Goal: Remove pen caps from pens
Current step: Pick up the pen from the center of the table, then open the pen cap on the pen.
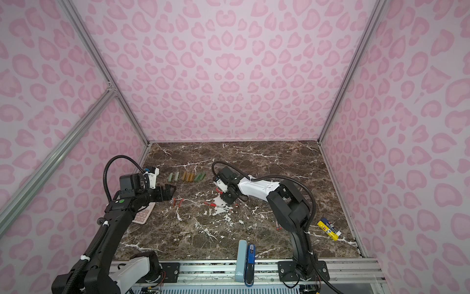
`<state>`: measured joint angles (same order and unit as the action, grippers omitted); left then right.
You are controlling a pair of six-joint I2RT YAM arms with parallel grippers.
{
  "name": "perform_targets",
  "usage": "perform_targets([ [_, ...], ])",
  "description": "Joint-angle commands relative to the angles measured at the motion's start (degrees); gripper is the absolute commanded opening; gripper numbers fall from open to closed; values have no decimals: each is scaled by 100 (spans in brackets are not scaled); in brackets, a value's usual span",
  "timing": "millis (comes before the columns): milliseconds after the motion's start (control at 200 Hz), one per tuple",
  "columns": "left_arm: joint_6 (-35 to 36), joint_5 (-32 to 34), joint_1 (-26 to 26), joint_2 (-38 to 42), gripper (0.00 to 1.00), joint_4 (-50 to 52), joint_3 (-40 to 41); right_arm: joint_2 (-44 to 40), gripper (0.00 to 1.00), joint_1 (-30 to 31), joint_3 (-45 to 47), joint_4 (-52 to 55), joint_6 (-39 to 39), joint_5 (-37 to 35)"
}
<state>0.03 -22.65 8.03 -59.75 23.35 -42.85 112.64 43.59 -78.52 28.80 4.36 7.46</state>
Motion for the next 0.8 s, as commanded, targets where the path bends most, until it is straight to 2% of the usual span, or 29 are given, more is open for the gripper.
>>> perform_targets([
  [0,-29,-536,14,3,96,-72,-95,-340,0,-50,327,-548,-432,110],
  [160,-192,-1272,12,5,94,81,-302,-924,0,3,792,-1235,-1233,177],
  [320,-706,-2523,6,-37,91,-363,-79,-1492,0,113,1366,-2392,-2187,371],
  [420,-1049,-2982,5,-60,89,-532,-31,-1709,0,300,1501,-2838,-2641,444],
  [735,-1345,-3245,-140,-183,79,-915,90,-1419,0,1125,948,-2993,-2738,485],
  [795,-1348,-3179,-182,-242,70,-935,97,-1304,0,1232,830,-2990,-2689,484],
])
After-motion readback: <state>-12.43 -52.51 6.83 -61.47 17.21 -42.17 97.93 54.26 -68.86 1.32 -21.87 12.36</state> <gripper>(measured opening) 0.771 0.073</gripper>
